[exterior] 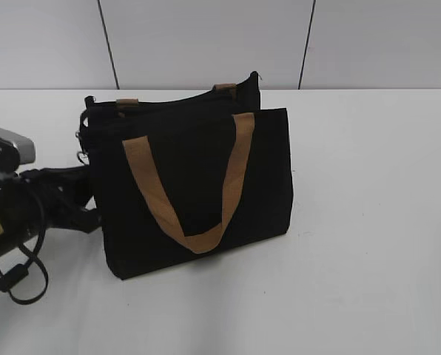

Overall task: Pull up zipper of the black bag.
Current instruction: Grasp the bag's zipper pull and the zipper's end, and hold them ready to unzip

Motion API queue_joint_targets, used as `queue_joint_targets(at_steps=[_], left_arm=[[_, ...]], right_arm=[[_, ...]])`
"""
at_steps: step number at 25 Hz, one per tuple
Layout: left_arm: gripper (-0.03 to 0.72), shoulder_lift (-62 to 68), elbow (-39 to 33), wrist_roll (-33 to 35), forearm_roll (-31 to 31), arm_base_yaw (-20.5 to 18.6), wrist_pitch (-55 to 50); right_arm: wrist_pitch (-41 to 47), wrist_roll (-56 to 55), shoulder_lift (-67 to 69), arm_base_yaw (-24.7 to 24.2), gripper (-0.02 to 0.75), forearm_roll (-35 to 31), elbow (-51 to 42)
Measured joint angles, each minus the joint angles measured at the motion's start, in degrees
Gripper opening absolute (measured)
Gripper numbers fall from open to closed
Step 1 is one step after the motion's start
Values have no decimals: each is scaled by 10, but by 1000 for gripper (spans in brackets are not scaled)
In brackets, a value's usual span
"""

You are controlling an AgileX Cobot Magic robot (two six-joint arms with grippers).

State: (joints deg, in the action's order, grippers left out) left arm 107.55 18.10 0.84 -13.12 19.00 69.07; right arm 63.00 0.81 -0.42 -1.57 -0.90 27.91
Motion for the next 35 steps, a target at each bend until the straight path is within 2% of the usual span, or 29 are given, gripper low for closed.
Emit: queue_joint_targets(at_steps=[7,15,19,28,32,35], left_arm=[[18,-159,-1,0,41,0,-95],[18,-321,-1,0,31,0,-195],[18,-357,3,-3,26,0,-236],[17,-383,33,-76,4,0,-316],[16,-388,67,-106,-2,0,-359],[16,-388,88,-122,-3,0,-396]], right_arm=[[0,0,0,0,381,0,0],[0,0,0,0,381,0,0],[0,0,0,0,381,0,0],[0,0,0,0,381,-1,0],[-1,9,1,1,381,-43,0],[-5,66,35,1,381,-96,0]])
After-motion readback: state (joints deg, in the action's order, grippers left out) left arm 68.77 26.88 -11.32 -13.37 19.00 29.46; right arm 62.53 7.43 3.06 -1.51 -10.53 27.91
